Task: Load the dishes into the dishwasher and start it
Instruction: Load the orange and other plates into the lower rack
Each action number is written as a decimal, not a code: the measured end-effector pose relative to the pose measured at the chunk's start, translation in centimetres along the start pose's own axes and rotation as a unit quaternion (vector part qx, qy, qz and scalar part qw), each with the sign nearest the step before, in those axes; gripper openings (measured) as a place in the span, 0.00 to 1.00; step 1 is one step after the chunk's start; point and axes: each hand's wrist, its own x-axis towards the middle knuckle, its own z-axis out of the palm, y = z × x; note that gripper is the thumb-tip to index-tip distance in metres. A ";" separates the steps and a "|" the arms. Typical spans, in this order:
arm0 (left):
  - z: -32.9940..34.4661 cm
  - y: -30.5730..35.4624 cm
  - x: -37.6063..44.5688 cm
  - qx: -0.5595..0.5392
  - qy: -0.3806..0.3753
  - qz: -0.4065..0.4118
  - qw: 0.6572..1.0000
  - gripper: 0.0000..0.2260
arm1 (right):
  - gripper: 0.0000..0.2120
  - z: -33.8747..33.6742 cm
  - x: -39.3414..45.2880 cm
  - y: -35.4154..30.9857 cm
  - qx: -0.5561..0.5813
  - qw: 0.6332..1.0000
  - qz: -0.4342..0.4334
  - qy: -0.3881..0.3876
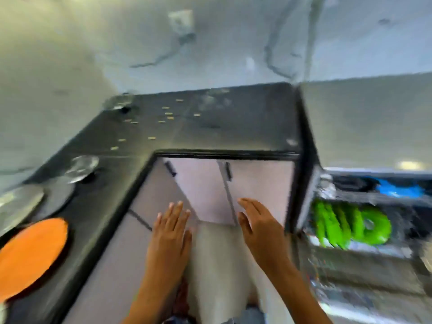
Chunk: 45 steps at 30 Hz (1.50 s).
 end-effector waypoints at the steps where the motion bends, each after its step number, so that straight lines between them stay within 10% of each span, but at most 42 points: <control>1: -1.2 -1.5 -1.4 0.011 0.026 -0.032 0.999 0.20 | 0.17 1.2 0.5 -1.5 0.009 0.999 -0.029 -0.022; 10: -4.1 -16.3 -8.9 0.095 0.061 -0.318 0.941 0.17 | 0.17 13.9 4.1 -13.1 0.089 0.959 -0.223 -0.153; 17: -3.5 -29.3 -7.4 0.117 -0.066 -0.448 0.884 0.21 | 0.14 22.4 6.4 -16.7 0.108 0.928 -0.259 -0.245; 24: -2.0 -33.1 -7.4 0.162 -0.115 -0.388 0.900 0.19 | 0.12 25.8 7.8 -15.2 0.095 0.922 -0.255 -0.275; 32: -5.6 -26.8 -9.3 0.088 0.109 -0.152 0.978 0.16 | 0.21 23.3 8.2 -12.1 0.073 0.922 -0.272 -0.265; 45: -2.9 -3.9 3.8 -0.145 0.071 0.243 0.956 0.12 | 0.21 -0.7 0.7 -1.4 -0.034 0.986 -0.138 -0.091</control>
